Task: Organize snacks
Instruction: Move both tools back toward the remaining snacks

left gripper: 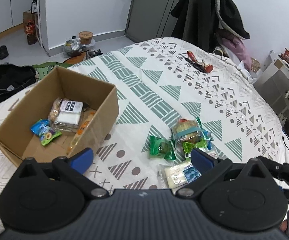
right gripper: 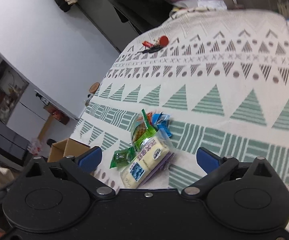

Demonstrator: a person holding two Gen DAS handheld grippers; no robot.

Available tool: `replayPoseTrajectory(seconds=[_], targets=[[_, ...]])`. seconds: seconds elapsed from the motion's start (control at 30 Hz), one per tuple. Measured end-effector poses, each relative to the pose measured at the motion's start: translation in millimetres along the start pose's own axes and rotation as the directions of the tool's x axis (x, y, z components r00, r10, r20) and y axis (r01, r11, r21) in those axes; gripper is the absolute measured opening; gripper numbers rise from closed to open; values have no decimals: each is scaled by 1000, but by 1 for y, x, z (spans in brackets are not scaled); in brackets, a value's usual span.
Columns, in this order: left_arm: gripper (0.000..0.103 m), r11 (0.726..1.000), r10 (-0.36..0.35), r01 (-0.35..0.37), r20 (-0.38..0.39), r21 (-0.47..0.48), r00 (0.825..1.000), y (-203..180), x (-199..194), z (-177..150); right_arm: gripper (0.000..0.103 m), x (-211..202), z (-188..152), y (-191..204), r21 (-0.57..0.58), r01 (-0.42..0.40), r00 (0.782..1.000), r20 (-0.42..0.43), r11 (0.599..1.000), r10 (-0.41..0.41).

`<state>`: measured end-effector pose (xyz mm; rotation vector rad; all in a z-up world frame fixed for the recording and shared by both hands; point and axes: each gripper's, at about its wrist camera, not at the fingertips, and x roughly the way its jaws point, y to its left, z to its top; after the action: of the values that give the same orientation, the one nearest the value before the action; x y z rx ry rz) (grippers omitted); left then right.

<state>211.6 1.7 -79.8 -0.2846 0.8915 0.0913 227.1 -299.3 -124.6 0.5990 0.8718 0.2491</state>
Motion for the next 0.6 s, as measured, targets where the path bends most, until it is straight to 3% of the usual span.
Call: replayPoseTrajectory(seconds=[0.13, 0.27, 0.6], targets=[[102, 1000, -21, 21, -1, -3, 1000, -2, 12, 0, 84, 18, -7, -5, 53, -26, 998, -63, 998, 29], [100, 1000, -29, 29, -3, -6, 1000, -3, 26, -1, 78, 36, -13, -3, 78, -16, 995, -93, 997, 23], [78, 997, -78, 77, -46, -29, 996, 2, 62, 1, 71, 71, -23, -2, 145, 3, 990, -140, 989, 18]])
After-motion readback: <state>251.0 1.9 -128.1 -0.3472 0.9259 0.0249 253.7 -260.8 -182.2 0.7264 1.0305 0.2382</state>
